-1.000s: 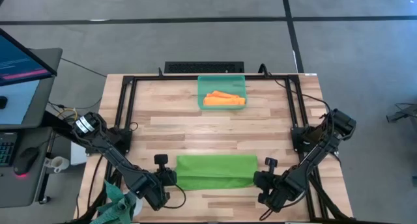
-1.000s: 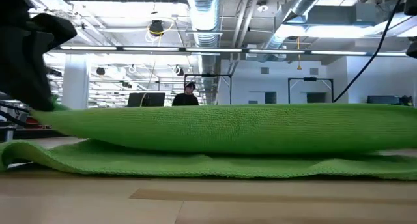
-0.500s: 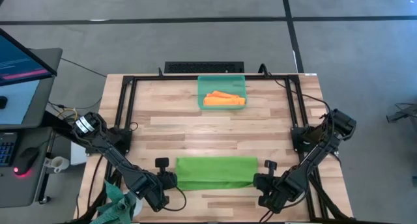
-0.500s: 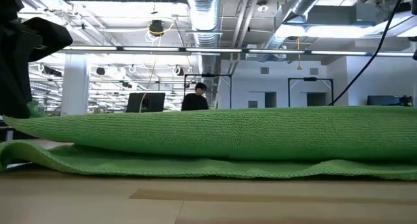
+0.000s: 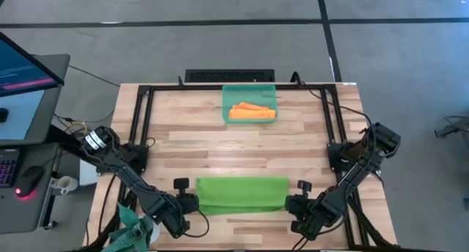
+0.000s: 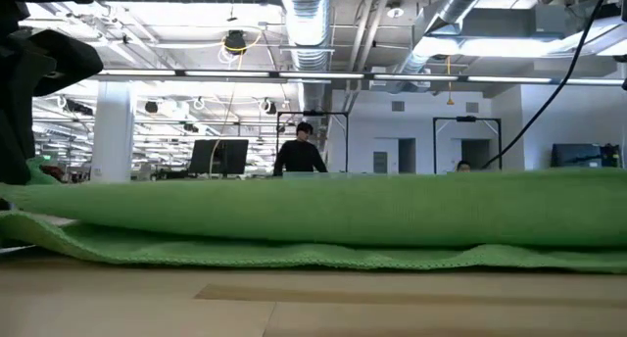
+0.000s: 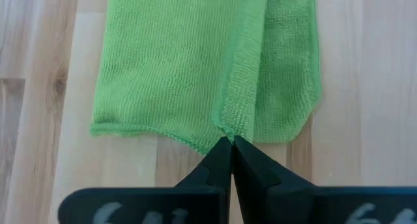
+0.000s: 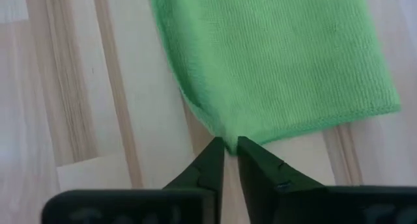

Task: Roll microfiber towels into tight, uniform cylinder then place into a basket
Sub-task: Fold the green microfiber towel

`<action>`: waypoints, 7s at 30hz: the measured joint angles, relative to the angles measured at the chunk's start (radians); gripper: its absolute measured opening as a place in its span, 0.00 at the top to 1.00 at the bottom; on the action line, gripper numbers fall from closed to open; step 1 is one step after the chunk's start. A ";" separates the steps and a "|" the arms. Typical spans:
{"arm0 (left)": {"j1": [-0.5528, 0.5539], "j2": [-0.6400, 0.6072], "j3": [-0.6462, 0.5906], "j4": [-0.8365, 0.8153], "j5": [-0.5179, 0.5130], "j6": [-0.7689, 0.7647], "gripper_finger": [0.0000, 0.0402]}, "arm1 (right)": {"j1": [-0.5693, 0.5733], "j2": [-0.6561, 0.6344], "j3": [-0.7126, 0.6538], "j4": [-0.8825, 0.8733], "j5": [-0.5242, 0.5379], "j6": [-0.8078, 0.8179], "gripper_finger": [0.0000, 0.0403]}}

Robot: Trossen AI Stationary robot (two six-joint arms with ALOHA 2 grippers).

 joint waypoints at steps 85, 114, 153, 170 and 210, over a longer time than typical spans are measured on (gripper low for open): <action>0.114 0.000 -0.021 0.188 0.000 0.063 0.61 | -0.446 0.112 -0.006 -0.363 0.075 0.033 0.71; 0.255 0.142 -0.024 0.332 0.010 0.020 0.61 | -0.465 0.150 0.074 0.299 -0.042 -0.272 0.71; 0.184 0.061 0.028 0.379 -0.126 0.195 0.61 | -0.407 0.224 0.275 -0.205 0.009 -0.201 0.71; 0.401 0.061 0.000 0.698 0.166 0.568 0.61 | -0.307 0.221 0.250 -0.718 0.121 0.146 0.71; 0.582 0.231 0.193 0.812 0.440 0.822 0.61 | -0.401 -0.563 -0.411 0.017 0.134 0.206 0.71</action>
